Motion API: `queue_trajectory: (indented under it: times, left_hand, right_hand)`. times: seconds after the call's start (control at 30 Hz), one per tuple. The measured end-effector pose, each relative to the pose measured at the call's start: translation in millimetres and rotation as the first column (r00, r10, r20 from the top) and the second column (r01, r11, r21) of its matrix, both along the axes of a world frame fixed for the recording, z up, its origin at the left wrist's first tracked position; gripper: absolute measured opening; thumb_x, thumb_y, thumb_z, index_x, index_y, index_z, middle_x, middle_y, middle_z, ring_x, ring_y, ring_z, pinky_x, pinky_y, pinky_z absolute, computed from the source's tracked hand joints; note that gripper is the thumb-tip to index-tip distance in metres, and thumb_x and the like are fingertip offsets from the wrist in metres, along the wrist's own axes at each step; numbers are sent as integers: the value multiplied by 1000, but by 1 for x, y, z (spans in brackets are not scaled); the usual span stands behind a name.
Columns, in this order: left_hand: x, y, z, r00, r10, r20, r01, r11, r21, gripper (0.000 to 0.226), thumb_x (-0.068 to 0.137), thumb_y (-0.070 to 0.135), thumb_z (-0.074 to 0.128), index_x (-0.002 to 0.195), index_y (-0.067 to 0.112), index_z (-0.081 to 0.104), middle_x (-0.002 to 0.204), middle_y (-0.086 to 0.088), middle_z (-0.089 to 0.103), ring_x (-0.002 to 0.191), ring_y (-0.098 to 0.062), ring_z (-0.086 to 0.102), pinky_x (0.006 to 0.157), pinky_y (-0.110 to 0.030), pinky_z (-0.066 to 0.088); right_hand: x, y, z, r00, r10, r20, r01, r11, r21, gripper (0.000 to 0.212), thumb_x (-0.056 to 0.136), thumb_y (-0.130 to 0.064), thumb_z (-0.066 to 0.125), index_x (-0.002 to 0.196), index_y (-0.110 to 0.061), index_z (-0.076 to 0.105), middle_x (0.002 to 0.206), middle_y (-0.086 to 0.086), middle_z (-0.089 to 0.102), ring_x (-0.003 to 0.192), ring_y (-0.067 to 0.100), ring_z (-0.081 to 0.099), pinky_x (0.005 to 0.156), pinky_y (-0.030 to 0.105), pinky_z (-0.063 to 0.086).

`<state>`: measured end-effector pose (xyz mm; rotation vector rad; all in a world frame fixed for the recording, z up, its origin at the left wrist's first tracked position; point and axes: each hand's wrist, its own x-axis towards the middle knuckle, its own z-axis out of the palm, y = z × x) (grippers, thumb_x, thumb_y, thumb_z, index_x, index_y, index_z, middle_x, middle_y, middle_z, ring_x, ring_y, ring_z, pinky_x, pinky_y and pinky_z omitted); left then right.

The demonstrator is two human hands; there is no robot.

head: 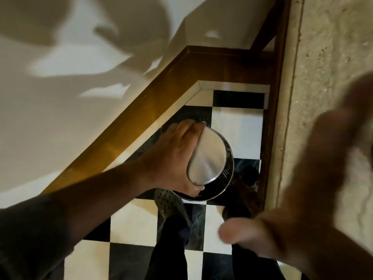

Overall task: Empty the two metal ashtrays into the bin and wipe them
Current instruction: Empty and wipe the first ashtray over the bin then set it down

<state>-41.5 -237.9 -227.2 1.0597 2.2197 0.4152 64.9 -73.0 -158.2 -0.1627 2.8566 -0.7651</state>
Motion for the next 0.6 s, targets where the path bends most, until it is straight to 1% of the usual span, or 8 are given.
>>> queue_trajectory:
  times: [0.1,0.17,0.23,0.33,0.4,0.43,0.53,0.6]
  left_hand:
    - [9,-1,-7,999,45,26,-47,997,68,127,50,65,77,150,11,20,153,-13,35,139,-31,33,111,-41,38]
    - [15,-11,-16,1000,15,-13,-14,997,80,120,57,68,72,148,3,28,150,-20,41,137,-35,40,110,-48,42]
    - [17,-23,-26,999,11,-31,-9,998,70,123,56,70,75,146,-1,33,147,-20,44,136,-32,41,109,-46,42]
    - [14,-33,-23,997,75,-7,-75,997,10,135,46,71,79,151,7,22,152,-13,38,136,-27,35,108,-35,38]
    - [11,-30,-20,997,78,-13,-78,997,12,137,45,72,78,152,9,20,154,-12,35,138,-26,33,108,-33,35]
    - [10,-26,-20,996,88,-18,-88,996,25,136,46,72,78,152,9,21,154,-11,35,139,-25,31,111,-35,34]
    - [14,-14,-19,992,126,3,-126,992,25,135,47,67,80,153,10,19,155,-9,33,142,-26,30,116,-41,31]
    - [22,-15,-20,989,131,65,-130,991,-16,138,46,64,83,154,10,15,156,-10,32,143,-27,30,115,-39,32]
  right_hand:
    - [9,-16,-34,944,237,231,-272,952,136,114,74,-89,28,147,-2,21,155,24,32,147,39,15,118,53,12]
    - [11,-18,-43,922,241,303,-291,948,131,115,74,-89,24,145,1,25,154,22,31,145,37,21,118,55,25]
    - [6,-13,-31,960,193,204,-222,966,132,114,76,-86,24,146,3,25,156,23,20,147,36,17,117,56,22]
    - [-2,3,5,998,-18,-60,18,1000,-9,116,78,-82,34,149,7,11,160,21,4,150,31,-1,123,42,7]
    - [-5,3,23,973,-116,-200,115,993,-20,111,79,-79,35,144,11,26,153,27,22,147,39,17,122,46,13]
    - [-5,0,17,979,-65,-191,71,997,21,110,78,-80,36,138,12,38,147,30,37,141,44,29,120,52,18]
    - [9,-15,-35,925,334,179,-371,896,245,118,62,-79,63,145,-1,32,154,24,34,143,45,26,113,65,23]
    - [15,-17,-63,850,424,314,-497,843,205,115,58,-65,76,146,-5,33,155,22,34,142,45,30,109,66,28]
